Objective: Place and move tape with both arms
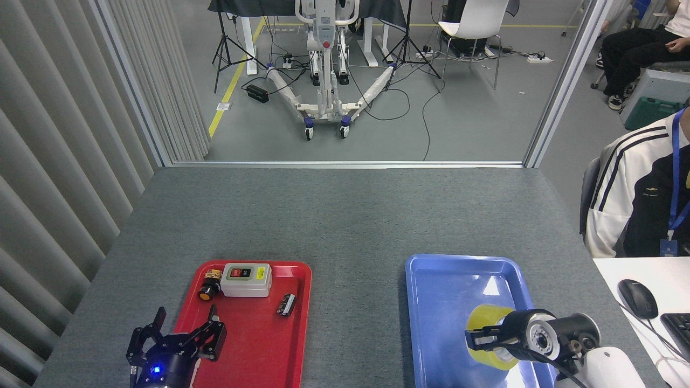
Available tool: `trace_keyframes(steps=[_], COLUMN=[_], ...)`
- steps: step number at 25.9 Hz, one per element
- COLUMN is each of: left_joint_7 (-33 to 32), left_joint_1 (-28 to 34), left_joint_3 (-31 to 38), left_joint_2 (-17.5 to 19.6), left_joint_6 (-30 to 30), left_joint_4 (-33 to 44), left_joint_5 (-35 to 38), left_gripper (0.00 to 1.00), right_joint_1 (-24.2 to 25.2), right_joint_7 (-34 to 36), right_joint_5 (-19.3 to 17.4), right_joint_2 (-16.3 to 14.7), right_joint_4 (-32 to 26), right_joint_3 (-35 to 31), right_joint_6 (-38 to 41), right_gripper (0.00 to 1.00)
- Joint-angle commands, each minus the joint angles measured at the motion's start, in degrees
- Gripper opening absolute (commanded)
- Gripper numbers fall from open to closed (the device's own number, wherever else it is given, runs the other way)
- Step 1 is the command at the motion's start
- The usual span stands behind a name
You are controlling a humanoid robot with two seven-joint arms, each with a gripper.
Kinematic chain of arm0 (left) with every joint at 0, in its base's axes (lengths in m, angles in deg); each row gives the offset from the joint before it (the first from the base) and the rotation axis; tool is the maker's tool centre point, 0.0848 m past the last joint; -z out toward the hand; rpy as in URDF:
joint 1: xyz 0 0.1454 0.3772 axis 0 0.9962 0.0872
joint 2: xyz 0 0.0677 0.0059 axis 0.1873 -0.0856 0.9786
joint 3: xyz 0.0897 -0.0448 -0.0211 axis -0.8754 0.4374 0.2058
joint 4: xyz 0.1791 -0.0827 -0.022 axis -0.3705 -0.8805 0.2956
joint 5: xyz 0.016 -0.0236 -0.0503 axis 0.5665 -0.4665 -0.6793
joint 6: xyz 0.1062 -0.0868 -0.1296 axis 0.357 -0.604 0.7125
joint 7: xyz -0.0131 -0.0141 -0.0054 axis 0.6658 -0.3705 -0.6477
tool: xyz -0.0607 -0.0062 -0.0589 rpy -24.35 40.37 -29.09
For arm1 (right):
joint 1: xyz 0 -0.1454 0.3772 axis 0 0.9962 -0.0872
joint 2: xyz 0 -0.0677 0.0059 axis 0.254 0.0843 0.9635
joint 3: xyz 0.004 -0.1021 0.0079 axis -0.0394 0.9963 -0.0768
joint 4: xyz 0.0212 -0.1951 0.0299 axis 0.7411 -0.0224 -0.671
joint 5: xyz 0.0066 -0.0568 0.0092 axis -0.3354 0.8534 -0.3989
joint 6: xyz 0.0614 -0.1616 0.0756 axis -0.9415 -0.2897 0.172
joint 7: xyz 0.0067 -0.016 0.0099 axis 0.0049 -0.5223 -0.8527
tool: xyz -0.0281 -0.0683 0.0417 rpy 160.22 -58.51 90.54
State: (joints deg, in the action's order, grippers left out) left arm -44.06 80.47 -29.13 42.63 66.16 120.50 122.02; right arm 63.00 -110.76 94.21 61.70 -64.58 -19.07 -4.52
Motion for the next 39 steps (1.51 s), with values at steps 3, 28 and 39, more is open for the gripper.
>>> trace_keyframes(steps=[3, 28, 39], left_joint_7=[0.04, 6.02, 6.72], left_joint_1=[0.06, 3.48, 1.99], left_joint_3=[-0.26, 8.61, 8.79], left_joint_2=[-0.18, -5.27, -6.42], left_joint_6=[-0.02, 12.11, 17.65], left_joint_4=[-0.08, 5.2, 4.67], left_joint_5=[-0.37, 0.07, -0.1], left_gripper=[1.0, 1.0, 1.0], right_joint_1=[0.68, 14.83, 15.36], right_joint_7=[0.39, 80.29, 72.12], right_joint_5=[-0.24, 14.53, 14.17], right_joint_2=[-0.14, 5.84, 6.45], right_joint_4=[0.31, 0.75, 0.57], right_joint_3=[0.11, -6.31, -6.22], right_joint_6=[-0.49, -0.67, -1.81], right_gripper=[1.0, 1.0, 1.0])
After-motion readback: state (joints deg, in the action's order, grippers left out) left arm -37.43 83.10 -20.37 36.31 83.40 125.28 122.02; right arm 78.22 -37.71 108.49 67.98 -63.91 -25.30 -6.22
